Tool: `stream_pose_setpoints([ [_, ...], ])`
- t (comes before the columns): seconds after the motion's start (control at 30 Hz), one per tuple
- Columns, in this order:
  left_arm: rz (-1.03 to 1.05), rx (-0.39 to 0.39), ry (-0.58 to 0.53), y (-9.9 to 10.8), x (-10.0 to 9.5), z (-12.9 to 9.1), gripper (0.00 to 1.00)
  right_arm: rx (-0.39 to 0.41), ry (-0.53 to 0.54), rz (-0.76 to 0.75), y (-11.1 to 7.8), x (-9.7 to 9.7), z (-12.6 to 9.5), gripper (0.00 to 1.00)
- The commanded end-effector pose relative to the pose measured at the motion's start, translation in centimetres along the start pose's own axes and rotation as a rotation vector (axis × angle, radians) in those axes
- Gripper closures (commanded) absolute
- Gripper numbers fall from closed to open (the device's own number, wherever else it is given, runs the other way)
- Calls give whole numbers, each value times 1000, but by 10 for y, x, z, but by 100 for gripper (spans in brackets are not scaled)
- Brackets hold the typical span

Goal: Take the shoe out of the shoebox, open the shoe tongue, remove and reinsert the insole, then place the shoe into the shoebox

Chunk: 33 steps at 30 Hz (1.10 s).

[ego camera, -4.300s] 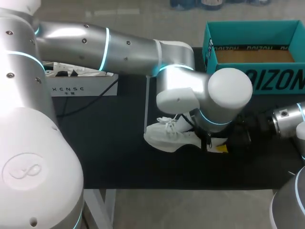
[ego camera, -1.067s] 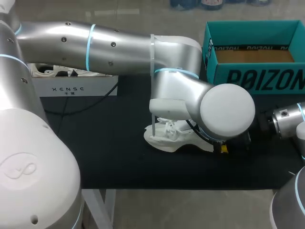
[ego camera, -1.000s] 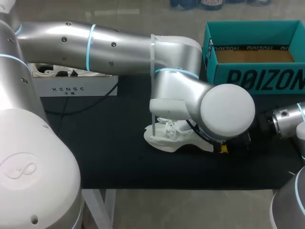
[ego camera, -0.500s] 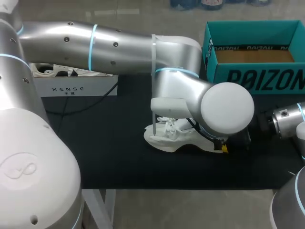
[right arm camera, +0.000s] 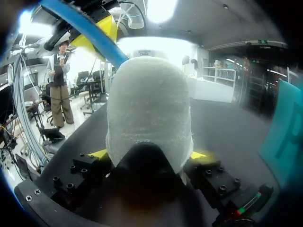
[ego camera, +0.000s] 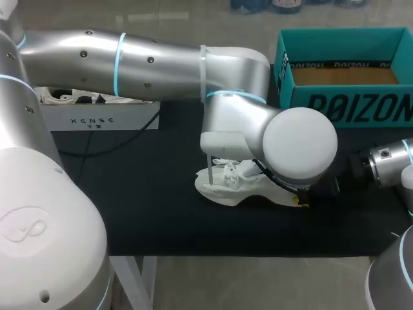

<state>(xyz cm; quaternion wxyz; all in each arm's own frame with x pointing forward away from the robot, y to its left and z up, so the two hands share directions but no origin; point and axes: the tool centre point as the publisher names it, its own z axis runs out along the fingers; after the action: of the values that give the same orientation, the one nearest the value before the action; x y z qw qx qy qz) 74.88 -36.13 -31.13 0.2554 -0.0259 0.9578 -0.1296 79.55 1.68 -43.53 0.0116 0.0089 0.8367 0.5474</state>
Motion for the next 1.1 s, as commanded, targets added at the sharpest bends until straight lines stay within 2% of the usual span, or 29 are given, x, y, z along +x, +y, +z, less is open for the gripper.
stream_pose_setpoints([
  [0.03, 6, 71, 45, -2, -10, -21, 100, 4, -2, 1, -4, 0, 5, 100],
  [0.27, -19, 251, 178, -15, -33, -59, 100, 4, -2, 1, -4, 0, 5, 100],
  [0.47, -25, 413, 255, -17, -56, -92, 100, 4, -2, 1, -4, 0, 5, 100],
  [0.53, -34, 473, 312, -15, -65, -99, 100, 4, -2, 1, -4, 0, 5, 100],
  [0.73, -77, 559, 353, 4, -89, -112, 100, 4, -2, 1, -4, 0, 5, 100],
  [0.9, -117, 587, 356, 21, -103, -119, 100, 4, -2, 1, -4, 0, 5, 100],
  [1.1, -122, 670, 403, 29, -114, -132, 100, 4, -2, 1, -4, 0, 5, 100],
])
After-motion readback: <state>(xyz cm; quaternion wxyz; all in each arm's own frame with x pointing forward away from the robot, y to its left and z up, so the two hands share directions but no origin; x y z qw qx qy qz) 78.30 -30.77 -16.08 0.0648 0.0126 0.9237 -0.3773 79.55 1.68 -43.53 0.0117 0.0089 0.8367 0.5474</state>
